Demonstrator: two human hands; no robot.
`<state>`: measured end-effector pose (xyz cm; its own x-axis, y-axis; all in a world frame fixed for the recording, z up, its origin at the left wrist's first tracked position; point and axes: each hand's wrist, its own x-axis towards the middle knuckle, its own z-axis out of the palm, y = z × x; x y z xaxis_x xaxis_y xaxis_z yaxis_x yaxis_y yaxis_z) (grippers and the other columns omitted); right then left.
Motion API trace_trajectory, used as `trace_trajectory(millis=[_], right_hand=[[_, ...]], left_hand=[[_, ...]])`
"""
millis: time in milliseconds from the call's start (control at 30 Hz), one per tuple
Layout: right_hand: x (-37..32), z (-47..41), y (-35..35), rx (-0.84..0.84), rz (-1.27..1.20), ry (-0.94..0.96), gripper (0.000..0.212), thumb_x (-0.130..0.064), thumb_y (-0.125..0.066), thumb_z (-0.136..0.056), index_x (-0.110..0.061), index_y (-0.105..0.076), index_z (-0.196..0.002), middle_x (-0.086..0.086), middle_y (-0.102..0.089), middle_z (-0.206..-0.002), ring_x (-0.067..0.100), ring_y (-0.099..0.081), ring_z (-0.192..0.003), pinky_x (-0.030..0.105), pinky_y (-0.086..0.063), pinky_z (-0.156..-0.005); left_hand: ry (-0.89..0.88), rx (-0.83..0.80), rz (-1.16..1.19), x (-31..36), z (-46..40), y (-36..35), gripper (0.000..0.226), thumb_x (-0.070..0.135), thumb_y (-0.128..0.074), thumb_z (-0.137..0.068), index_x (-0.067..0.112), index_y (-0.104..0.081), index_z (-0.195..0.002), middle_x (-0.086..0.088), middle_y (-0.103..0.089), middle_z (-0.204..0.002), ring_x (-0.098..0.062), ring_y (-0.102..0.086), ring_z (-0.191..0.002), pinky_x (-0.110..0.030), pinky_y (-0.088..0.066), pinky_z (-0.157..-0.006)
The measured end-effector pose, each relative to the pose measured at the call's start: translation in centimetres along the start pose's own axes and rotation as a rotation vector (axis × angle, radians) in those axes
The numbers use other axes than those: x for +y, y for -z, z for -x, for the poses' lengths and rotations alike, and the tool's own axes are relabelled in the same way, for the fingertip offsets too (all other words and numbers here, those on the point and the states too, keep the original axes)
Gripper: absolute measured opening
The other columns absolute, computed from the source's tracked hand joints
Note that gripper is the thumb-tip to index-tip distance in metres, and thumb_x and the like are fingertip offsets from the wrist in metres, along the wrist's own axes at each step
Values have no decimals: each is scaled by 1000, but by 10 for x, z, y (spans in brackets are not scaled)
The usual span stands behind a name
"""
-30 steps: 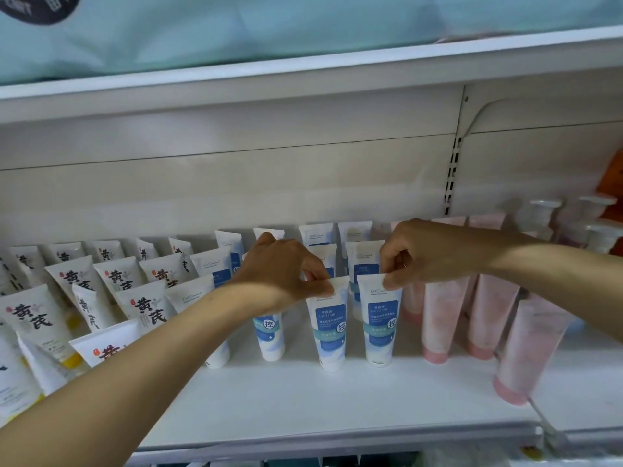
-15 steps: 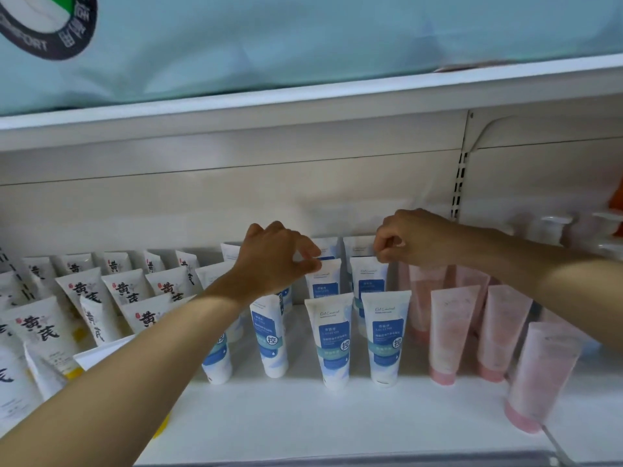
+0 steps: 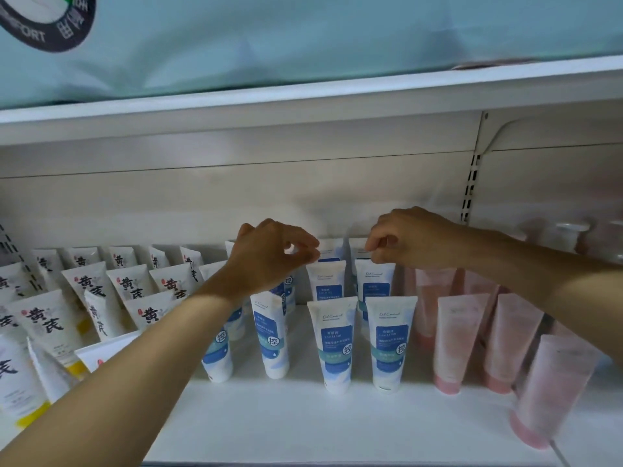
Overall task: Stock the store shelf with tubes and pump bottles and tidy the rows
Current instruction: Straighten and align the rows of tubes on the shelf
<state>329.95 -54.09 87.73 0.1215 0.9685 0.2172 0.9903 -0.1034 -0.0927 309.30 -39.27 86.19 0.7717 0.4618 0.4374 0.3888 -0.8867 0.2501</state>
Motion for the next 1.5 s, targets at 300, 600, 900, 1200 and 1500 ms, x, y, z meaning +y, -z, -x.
trace_trajectory(millis=[300, 600, 900, 1200, 1500], right_hand=[[-12, 9, 20, 34, -93, 101, 17, -34, -63, -89, -26, -70, -102, -13, -64, -92, 3, -57, -79, 30, -50, -72], [-56, -12, 12, 13, -136, 191, 16, -29, -63, -91, -22, -71, -104, -12, -64, -93, 2, -57, -78, 20, -43, -72], [-95, -61, 5, -22, -49, 125, 16, -31, -60, -94, -25, -69, -105, -12, -66, -97, 4, -60, -83, 16, -42, -70], [-101, -111, -28, 7, 192, -86, 20, -31, -52, -97, -21, -69, -103, -5, -64, -101, 13, -58, -79, 17, -32, -57], [-95, -133, -45, -61, 173, -186, 21, -29, -56, -94, -16, -70, -101, 3, -69, -101, 20, -64, -85, 26, -43, -66]], left_hand=[[160, 46, 254, -20, 48, 52, 17, 26, -62, -92, 40, -68, -97, 19, -68, -98, 3, -61, -90, -13, -44, -71], [216, -10, 213, -51, 71, 80, 14, 27, -66, -89, 39, -70, -95, 21, -69, -93, 3, -62, -90, -15, -46, -69], [-54, -177, -2, -97, 25, 81, 18, 20, -63, -92, 20, -73, -108, 9, -72, -102, 0, -63, -84, -5, -43, -73], [-81, -237, -314, -138, -12, 56, 29, 33, -55, -97, 31, -60, -125, 14, -57, -134, -10, -56, -113, -30, -41, -99], [-100, -227, -376, -145, -33, 27, 30, 26, -52, -98, 29, -58, -127, 9, -57, -132, -14, -55, -116, -26, -40, -89]])
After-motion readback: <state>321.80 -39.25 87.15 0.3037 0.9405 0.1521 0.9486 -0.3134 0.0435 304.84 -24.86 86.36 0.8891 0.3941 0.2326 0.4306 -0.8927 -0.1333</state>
